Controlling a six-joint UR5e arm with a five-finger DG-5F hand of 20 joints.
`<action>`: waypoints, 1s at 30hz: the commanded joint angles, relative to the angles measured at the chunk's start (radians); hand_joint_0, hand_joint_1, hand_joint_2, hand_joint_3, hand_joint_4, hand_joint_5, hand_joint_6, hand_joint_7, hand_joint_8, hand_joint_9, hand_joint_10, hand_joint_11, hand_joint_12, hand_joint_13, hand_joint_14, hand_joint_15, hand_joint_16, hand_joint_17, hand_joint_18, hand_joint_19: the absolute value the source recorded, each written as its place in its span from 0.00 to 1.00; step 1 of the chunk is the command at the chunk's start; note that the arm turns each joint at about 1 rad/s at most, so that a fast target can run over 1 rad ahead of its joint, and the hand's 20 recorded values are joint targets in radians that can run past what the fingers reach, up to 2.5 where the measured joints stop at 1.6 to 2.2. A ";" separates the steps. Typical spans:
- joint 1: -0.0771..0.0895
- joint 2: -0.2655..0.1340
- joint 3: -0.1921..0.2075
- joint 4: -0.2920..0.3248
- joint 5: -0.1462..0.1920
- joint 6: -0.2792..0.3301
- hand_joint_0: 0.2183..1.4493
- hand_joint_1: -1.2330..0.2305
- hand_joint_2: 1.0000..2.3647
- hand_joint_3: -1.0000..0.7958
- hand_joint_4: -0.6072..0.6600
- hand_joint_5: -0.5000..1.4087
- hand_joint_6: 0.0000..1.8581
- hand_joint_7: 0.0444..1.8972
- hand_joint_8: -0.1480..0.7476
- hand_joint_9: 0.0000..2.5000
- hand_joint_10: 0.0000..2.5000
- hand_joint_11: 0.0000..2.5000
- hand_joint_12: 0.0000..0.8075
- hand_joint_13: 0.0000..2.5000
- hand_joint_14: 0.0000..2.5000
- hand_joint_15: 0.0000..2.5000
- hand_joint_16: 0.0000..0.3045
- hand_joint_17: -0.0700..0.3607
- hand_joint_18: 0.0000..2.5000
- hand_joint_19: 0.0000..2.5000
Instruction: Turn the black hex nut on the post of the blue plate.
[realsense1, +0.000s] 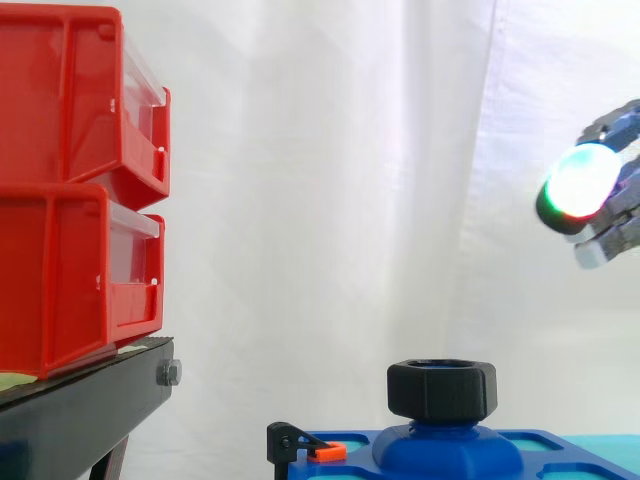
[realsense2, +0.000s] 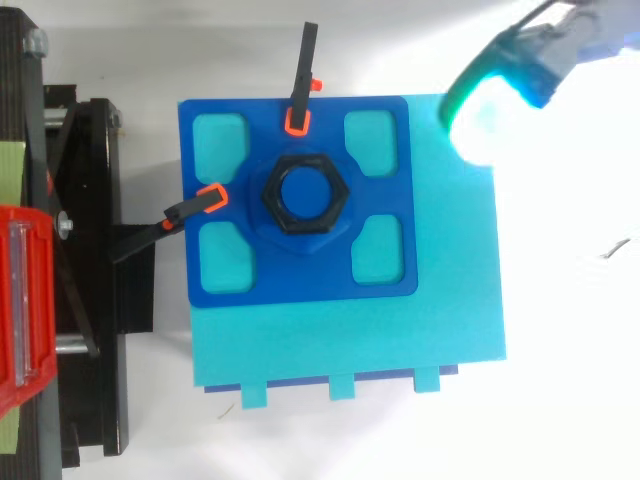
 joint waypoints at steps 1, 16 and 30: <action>0.003 -0.050 0.071 -0.027 -0.001 -0.031 0.20 0.51 0.00 0.28 0.59 0.15 0.27 0.37 0.43 0.17 0.00 0.00 0.44 0.11 0.00 0.01 0.20 0.48 0.02 0.01; 0.020 -0.266 0.340 -0.086 -0.030 -0.200 0.20 0.52 0.00 0.28 0.60 0.15 0.27 0.37 0.43 0.18 0.00 0.00 0.44 0.11 0.00 0.01 0.20 0.48 0.03 0.01; 0.053 -0.305 0.363 -0.034 -0.037 -0.407 0.20 0.52 0.00 0.28 0.61 0.16 0.27 0.37 0.44 0.19 0.00 0.00 0.44 0.12 0.00 0.00 0.20 0.48 0.03 0.01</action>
